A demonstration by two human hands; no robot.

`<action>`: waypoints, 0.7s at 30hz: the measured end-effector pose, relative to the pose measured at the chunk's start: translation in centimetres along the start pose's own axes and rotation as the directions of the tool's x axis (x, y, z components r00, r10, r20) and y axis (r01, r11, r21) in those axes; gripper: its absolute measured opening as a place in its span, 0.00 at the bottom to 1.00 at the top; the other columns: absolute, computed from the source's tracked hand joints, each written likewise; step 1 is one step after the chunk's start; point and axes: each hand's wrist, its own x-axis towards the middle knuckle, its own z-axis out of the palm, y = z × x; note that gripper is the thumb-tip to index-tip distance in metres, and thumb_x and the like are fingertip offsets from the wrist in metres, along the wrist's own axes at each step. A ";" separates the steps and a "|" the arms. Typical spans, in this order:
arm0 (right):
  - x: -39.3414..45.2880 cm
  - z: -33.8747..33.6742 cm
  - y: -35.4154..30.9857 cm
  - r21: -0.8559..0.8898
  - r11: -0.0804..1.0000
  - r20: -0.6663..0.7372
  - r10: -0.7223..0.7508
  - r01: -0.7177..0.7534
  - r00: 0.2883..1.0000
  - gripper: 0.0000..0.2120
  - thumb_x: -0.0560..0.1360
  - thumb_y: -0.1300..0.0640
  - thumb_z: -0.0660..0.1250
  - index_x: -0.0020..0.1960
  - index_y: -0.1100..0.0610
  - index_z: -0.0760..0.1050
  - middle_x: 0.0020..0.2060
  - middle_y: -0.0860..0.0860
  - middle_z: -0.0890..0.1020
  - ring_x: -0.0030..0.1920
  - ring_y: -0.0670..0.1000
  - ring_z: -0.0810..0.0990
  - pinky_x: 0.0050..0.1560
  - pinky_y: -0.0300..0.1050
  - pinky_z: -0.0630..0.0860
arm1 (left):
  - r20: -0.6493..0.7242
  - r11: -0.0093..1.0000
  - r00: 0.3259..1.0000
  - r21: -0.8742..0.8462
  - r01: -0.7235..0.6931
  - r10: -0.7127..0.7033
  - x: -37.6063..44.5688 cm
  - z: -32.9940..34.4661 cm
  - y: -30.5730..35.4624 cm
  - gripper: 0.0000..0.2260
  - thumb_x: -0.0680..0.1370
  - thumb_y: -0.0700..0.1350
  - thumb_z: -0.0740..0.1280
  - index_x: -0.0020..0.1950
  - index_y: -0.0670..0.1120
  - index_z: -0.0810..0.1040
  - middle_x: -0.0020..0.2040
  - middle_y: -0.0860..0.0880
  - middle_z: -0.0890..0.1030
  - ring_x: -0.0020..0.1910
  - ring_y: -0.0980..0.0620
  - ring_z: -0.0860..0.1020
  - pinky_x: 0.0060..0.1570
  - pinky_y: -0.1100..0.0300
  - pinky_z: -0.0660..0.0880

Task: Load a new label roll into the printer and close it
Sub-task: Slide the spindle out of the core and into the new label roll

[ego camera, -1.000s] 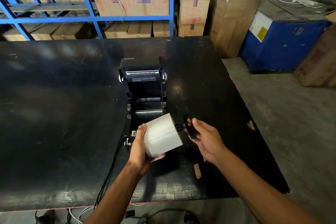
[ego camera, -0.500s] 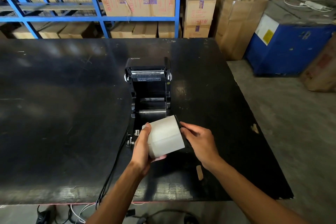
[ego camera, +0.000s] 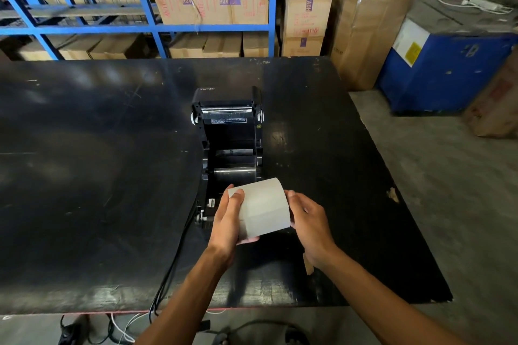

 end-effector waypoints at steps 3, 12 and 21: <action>-0.2 0.2 -0.1 0.123 0.988 0.000 0.095 -0.094 0.995 0.15 0.78 0.37 0.57 0.44 0.40 0.80 0.42 0.43 0.86 0.46 0.44 0.84 0.45 0.43 0.80 | -0.009 0.998 0.999 0.056 -0.030 0.031 -0.3 0.8 0.4 0.19 0.69 0.69 0.62 0.58 0.67 0.75 0.53 0.52 0.82 0.52 0.48 0.83 0.35 0.53 0.83; 0.9 -3.0 -0.4 0.501 0.834 0.011 0.262 -0.232 0.965 0.18 0.71 0.44 0.71 0.55 0.54 0.79 0.55 0.57 0.82 0.57 0.57 0.80 0.48 0.60 0.82 | 0.074 0.965 0.996 0.256 -0.064 0.046 -0.1 4.5 3.2 0.37 0.68 0.68 0.67 0.76 0.61 0.64 0.61 0.50 0.78 0.55 0.50 0.82 0.32 0.53 0.84; 2.8 -9.7 -0.2 0.788 0.588 0.097 0.172 -0.181 0.980 0.22 0.73 0.42 0.70 0.63 0.53 0.77 0.65 0.60 0.75 0.62 0.65 0.77 0.53 0.68 0.77 | 0.039 0.971 0.998 0.234 -0.051 0.043 2.8 6.4 0.2 0.14 0.84 0.48 0.61 0.68 0.48 0.75 0.50 0.48 0.82 0.44 0.50 0.83 0.37 0.59 0.80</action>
